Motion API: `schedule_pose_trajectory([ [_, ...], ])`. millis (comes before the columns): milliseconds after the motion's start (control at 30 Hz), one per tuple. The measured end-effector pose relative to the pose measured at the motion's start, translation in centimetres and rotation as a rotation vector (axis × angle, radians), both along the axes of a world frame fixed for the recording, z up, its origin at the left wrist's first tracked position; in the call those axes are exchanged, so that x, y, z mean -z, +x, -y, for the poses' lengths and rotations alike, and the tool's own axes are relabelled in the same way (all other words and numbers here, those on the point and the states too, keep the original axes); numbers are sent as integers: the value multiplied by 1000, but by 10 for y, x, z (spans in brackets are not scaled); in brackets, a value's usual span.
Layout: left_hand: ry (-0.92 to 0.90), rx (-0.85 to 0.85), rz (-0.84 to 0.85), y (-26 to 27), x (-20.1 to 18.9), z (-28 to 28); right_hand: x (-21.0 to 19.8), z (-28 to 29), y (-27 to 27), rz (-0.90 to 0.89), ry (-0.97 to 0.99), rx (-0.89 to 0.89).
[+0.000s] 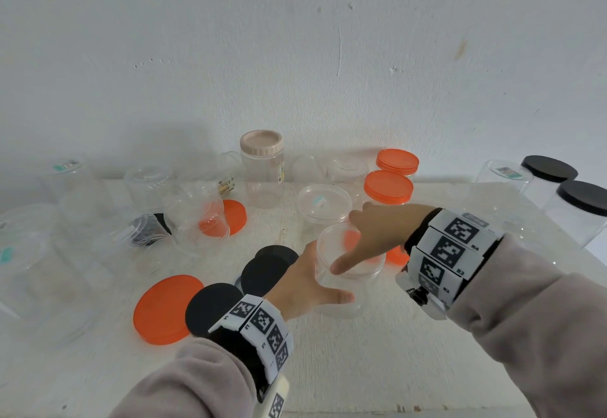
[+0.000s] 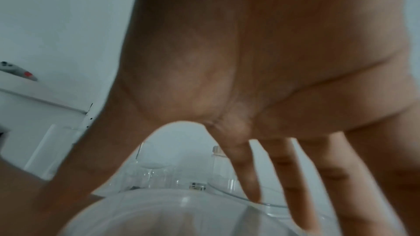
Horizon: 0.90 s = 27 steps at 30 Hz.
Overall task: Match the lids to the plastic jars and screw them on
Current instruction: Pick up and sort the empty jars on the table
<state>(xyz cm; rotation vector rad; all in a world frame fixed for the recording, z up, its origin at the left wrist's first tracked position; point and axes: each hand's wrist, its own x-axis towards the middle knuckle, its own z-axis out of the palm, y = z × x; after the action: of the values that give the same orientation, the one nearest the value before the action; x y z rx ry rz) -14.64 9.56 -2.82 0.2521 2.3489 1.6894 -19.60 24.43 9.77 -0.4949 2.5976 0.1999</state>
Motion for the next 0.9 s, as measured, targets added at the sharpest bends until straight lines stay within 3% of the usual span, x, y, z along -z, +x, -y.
schedule_pose_trajectory([
  [233, -36, -12, 1, 1, 0, 1, 7, 1, -1, 52, -120, -87],
  [700, -39, -67, 2, 1, 0, -3, 38, -4, 6, -214, -198, -72],
  [900, -51, -57, -16, 3, -3, -3, 57, -15, 16, -320, -371, -38],
])
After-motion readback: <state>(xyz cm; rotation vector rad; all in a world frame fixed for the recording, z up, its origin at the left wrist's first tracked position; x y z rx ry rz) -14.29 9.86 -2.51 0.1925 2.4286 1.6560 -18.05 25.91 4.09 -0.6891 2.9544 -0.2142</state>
